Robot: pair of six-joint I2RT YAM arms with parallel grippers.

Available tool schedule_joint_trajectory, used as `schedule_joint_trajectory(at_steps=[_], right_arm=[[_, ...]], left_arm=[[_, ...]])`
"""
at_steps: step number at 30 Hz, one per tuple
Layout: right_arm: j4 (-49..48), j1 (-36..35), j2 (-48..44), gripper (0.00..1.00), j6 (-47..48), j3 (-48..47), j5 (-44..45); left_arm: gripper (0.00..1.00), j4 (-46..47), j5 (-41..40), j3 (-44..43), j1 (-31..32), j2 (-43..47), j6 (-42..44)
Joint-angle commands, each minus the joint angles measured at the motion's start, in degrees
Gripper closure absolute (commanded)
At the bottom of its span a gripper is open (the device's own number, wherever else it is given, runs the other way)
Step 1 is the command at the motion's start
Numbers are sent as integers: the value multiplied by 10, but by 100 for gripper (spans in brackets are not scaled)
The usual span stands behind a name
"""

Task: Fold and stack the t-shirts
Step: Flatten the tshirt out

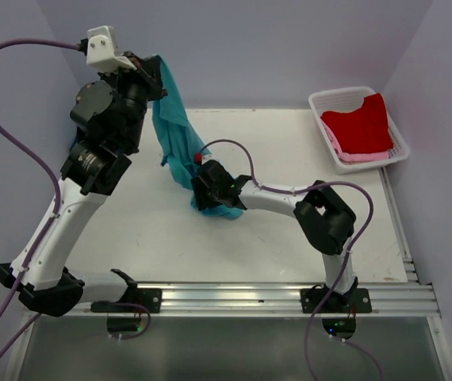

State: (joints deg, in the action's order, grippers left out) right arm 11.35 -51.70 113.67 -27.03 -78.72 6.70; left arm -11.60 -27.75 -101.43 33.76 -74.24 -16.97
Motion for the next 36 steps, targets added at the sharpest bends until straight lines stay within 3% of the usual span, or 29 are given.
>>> schedule_joint_trajectory(at_steps=[1,13,22,30,36], right_arm=[[29,3,2,48,15,-22,41],[11,-1,2,60,-29,36,24],[18,-23,-31,58,-38,71,36],[45,-48,-70,48,-25,61,55],[59,-57,-65,56,-17,53,66]], left_arm=[[100,32,-18,15,-1,26,-10],[100,44,-42,71,-1,64,-10],[100,46,-46,77,-1,62,-9],[100,43,-48,85,-1,61,-10],[100,43,-48,86,-1,64,-10]])
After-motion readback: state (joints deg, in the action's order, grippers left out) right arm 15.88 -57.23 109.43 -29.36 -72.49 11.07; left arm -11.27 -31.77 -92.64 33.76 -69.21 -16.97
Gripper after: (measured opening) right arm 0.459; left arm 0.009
